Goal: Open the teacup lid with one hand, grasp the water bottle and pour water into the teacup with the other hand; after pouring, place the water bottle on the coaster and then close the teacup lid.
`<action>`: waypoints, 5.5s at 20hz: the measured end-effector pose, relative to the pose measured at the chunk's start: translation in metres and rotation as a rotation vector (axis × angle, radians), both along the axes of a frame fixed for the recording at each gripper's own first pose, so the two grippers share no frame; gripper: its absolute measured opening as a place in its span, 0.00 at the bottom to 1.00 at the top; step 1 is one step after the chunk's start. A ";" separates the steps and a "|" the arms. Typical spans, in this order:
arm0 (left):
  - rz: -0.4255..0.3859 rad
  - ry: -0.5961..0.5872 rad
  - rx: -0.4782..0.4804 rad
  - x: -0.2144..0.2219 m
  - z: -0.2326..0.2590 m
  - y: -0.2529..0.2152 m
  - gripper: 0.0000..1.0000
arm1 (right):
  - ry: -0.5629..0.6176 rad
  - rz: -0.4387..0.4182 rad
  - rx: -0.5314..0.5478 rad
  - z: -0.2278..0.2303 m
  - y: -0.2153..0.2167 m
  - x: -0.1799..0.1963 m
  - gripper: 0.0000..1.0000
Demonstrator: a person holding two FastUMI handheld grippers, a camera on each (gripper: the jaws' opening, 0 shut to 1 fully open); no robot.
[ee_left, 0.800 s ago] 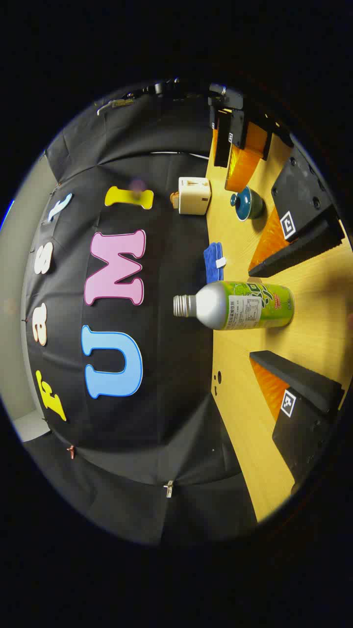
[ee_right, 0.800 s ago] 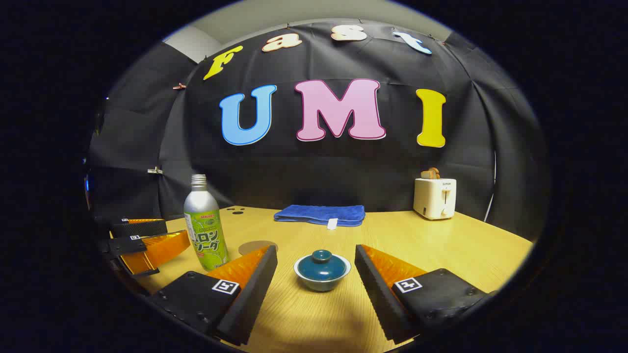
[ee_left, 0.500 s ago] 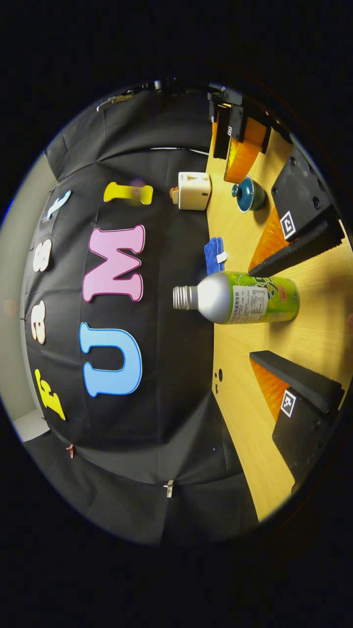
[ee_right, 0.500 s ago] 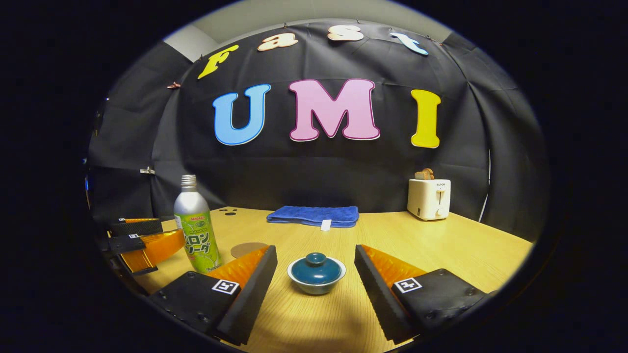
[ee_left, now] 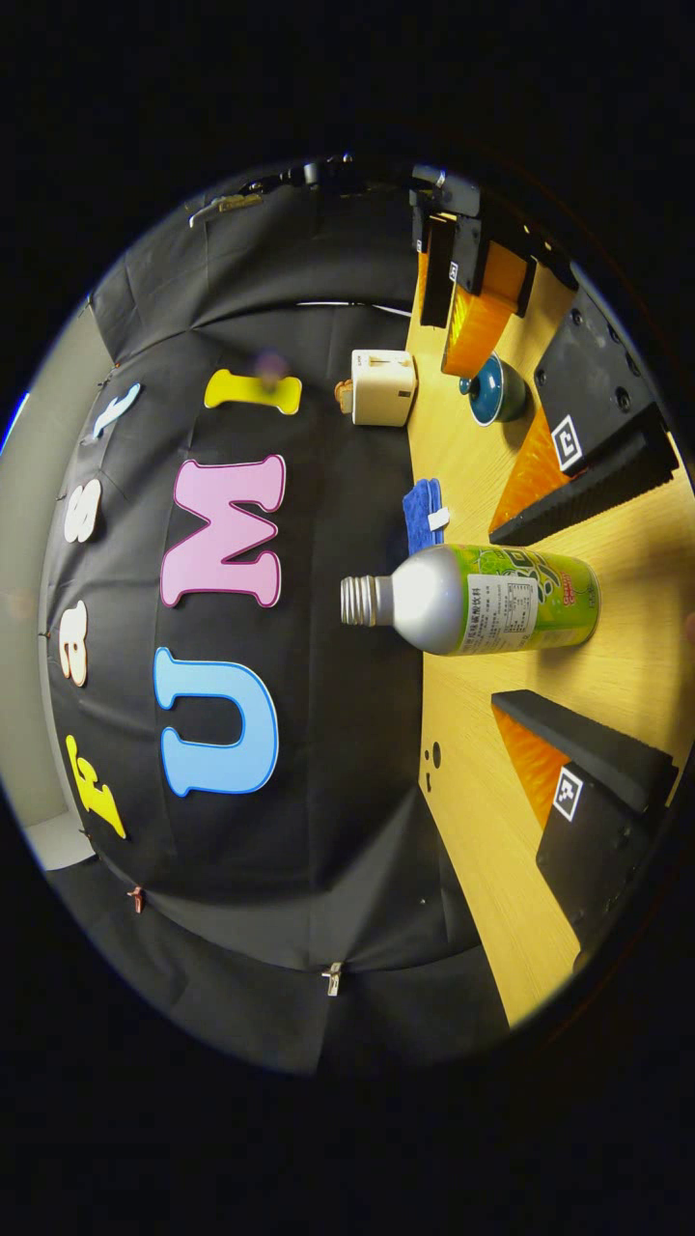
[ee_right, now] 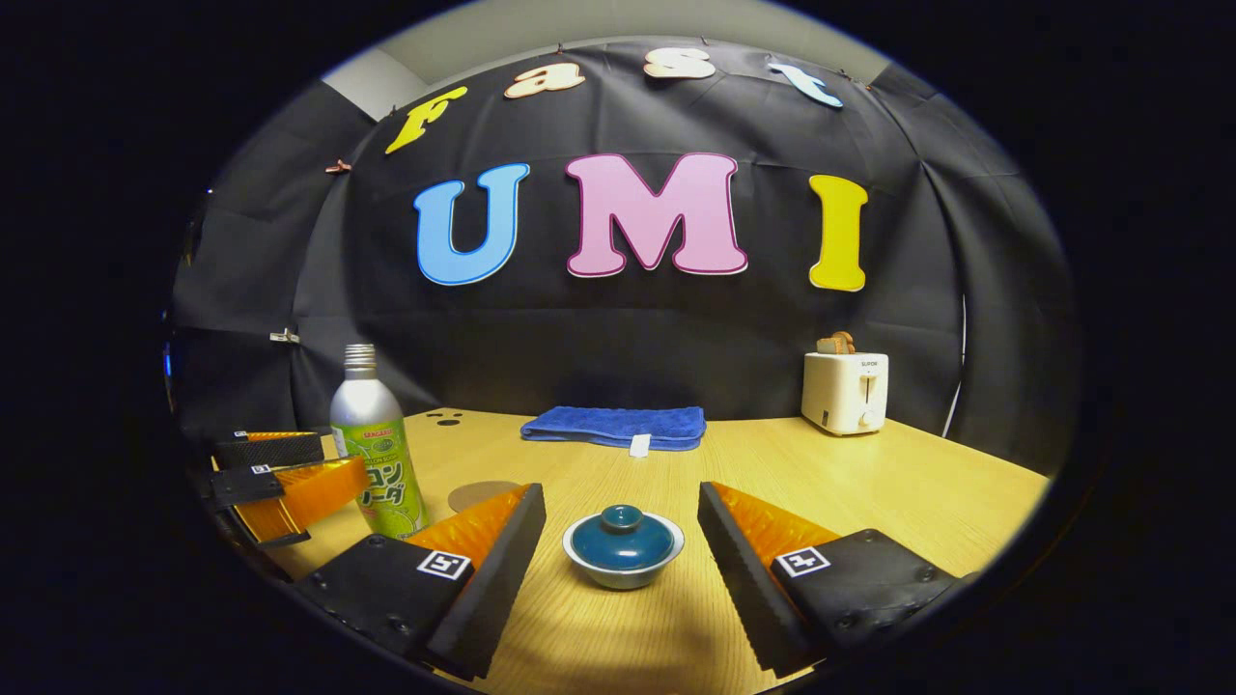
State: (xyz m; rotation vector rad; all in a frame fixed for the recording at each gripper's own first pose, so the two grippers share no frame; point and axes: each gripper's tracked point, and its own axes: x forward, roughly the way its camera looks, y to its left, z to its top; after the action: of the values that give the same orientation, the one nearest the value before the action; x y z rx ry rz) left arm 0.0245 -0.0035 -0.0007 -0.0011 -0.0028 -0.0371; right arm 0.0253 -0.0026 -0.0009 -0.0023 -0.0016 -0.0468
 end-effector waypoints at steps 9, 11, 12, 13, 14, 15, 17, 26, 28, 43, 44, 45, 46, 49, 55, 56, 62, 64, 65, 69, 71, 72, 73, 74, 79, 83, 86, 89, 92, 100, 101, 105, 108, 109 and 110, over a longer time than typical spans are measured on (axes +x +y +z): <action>-0.013 -0.002 0.000 -0.001 0.001 -0.003 0.95 | 0.045 -0.014 -0.007 -0.008 -0.007 0.021 0.98; -0.013 -0.001 0.000 -0.001 0.001 -0.003 0.95 | 0.082 -0.010 -0.011 -0.015 -0.007 0.029 0.98; -0.013 -0.001 0.000 -0.001 0.001 -0.003 0.95 | 0.101 -0.010 -0.009 -0.018 -0.007 0.033 0.98; -0.013 -0.002 0.000 -0.001 0.001 -0.003 0.95 | 0.117 -0.009 -0.006 -0.020 -0.008 0.037 0.98; -0.013 -0.002 0.000 -0.001 0.001 -0.003 0.95 | 0.126 -0.010 -0.006 -0.021 -0.009 0.041 0.98; -0.012 -0.002 0.000 -0.001 0.001 -0.003 0.95 | 0.140 -0.014 -0.007 -0.023 -0.009 0.043 0.99; -0.012 -0.002 0.000 -0.001 0.001 -0.004 0.95 | 0.153 -0.018 -0.014 -0.025 -0.010 0.046 0.96; -0.012 0.003 -0.001 -0.002 0.000 -0.004 0.95 | 0.249 0.041 -0.037 -0.037 0.001 0.057 0.55; -0.012 0.004 -0.001 -0.002 0.000 -0.004 0.95 | 0.245 0.051 -0.021 -0.039 0.002 0.057 0.51; -0.030 0.006 0.001 0.003 0.002 -0.008 0.95 | 0.111 0.092 0.094 -0.019 -0.006 0.039 0.28; -0.033 0.006 0.002 0.006 0.002 -0.008 0.95 | 0.109 0.083 0.119 -0.018 -0.013 0.036 0.28; -0.036 0.006 0.002 0.009 0.002 -0.009 0.95 | 0.103 0.070 0.140 -0.016 -0.020 0.033 0.29; -0.038 0.007 0.002 0.011 0.002 -0.010 0.95 | 0.095 0.051 0.149 -0.014 -0.031 0.029 0.28; -0.047 0.006 0.002 0.022 0.002 -0.013 0.95 | 0.072 -0.001 0.155 -0.011 -0.059 0.017 0.28; -0.034 0.006 0.003 0.050 0.002 -0.011 0.95 | -0.003 -0.090 0.026 0.001 -0.096 0.001 0.28; -0.033 0.005 0.004 0.054 0.001 -0.011 0.95 | -0.005 -0.101 0.007 0.000 -0.099 0.000 0.28; -0.050 0.005 0.002 0.071 0.001 -0.014 0.92 | -0.004 -0.099 -0.006 0.001 -0.096 0.000 0.28; -0.056 0.005 0.003 0.072 0.000 -0.016 0.84 | -0.003 -0.088 -0.006 0.000 -0.095 0.000 0.28; -0.056 0.005 0.004 0.072 0.001 -0.016 0.83 | -0.001 -0.072 -0.004 0.000 -0.092 0.000 0.28; -0.120 -0.004 0.112 0.071 0.004 -0.036 0.80 | -0.002 -0.101 -0.003 0.000 -0.110 -0.001 0.28; -0.120 -0.001 0.223 0.073 0.004 -0.038 0.80 | -0.002 -0.106 -0.003 0.001 -0.113 0.001 0.28; -0.115 0.003 0.294 0.076 0.006 -0.038 0.80 | -0.001 -0.099 -0.003 0.001 -0.113 0.001 0.28; -0.110 0.003 0.368 0.078 0.009 -0.039 0.80 | -0.001 -0.096 -0.003 0.001 -0.114 0.001 0.28; -0.109 -0.002 0.448 0.080 0.013 -0.041 0.80 | -0.002 -0.096 -0.003 0.001 -0.115 0.002 0.28; -0.131 -0.044 0.879 0.095 0.015 -0.055 0.80 | -0.002 -0.076 -0.002 0.001 -0.120 0.003 0.28; -0.209 -0.098 1.161 0.100 0.011 -0.079 0.80 | -0.001 -0.077 -0.002 0.001 -0.125 0.004 0.28; -0.257 -0.115 1.301 0.107 0.009 -0.091 0.80 | -0.002 -0.076 -0.002 0.001 -0.127 0.003 0.28; -0.289 -0.113 1.396 0.111 0.007 -0.097 0.80 | -0.002 -0.076 -0.003 0.001 -0.126 0.003 0.28; -0.310 -0.111 1.516 0.115 0.001 -0.099 0.80 | -0.002 -0.075 -0.003 0.001 -0.126 0.004 0.28; -0.347 -0.102 1.747 0.117 -0.006 -0.103 0.80 | -0.002 -0.075 -0.003 0.002 -0.126 0.003 0.28; -0.354 -0.098 1.768 0.119 -0.007 -0.104 0.80 | -0.002 -0.074 -0.003 0.002 -0.126 0.003 0.28; -0.365 -0.108 1.853 0.121 -0.005 -0.109 0.80 | -0.002 -0.074 -0.003 0.002 -0.126 0.002 0.28; -0.374 -0.104 1.902 0.124 -0.007 -0.112 0.80 | -0.002 -0.074 -0.003 0.002 -0.126 0.003 0.28; -0.376 -0.108 1.918 0.126 -0.008 -0.114 0.80 | -0.002 -0.073 -0.003 0.002 -0.126 0.002 0.28; -0.375 -0.113 1.934 0.126 -0.007 -0.114 0.80 | -0.002 -0.073 -0.003 0.002 -0.126 0.002 0.28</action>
State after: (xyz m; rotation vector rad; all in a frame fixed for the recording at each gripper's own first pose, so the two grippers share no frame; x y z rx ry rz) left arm 0.1504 -0.1176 -0.0079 1.9370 -0.0794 -0.4023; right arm 0.0276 -0.1288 0.0013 -0.0054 -0.0031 -0.1199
